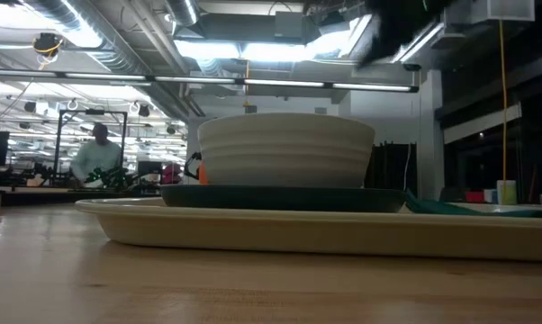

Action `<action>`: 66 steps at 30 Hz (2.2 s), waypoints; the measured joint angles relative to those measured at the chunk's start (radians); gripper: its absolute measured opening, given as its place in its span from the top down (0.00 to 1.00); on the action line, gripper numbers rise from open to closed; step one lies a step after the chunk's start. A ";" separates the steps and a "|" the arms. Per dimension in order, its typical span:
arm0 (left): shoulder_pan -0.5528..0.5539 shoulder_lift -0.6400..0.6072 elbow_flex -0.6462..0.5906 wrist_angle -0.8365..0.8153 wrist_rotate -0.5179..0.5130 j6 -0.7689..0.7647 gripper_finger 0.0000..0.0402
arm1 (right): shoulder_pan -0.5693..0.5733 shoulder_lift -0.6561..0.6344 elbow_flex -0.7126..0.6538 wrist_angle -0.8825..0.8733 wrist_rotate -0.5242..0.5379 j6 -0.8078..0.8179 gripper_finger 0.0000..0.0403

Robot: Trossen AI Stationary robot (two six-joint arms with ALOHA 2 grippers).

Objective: Set up tray
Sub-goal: Put the orange knife on the green napkin

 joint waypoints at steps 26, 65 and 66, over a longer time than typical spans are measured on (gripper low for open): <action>0.000 0.009 0.000 -0.088 0.086 0.121 0.75 | -0.048 0.372 0.481 -0.268 0.079 0.310 0.53; 0.000 0.014 0.000 -0.166 -0.032 0.068 0.75 | -0.102 0.876 0.475 -0.275 0.064 0.399 0.27; 0.000 0.014 0.000 -0.166 -0.031 0.068 0.75 | -0.097 0.882 0.475 -0.272 0.065 0.399 0.27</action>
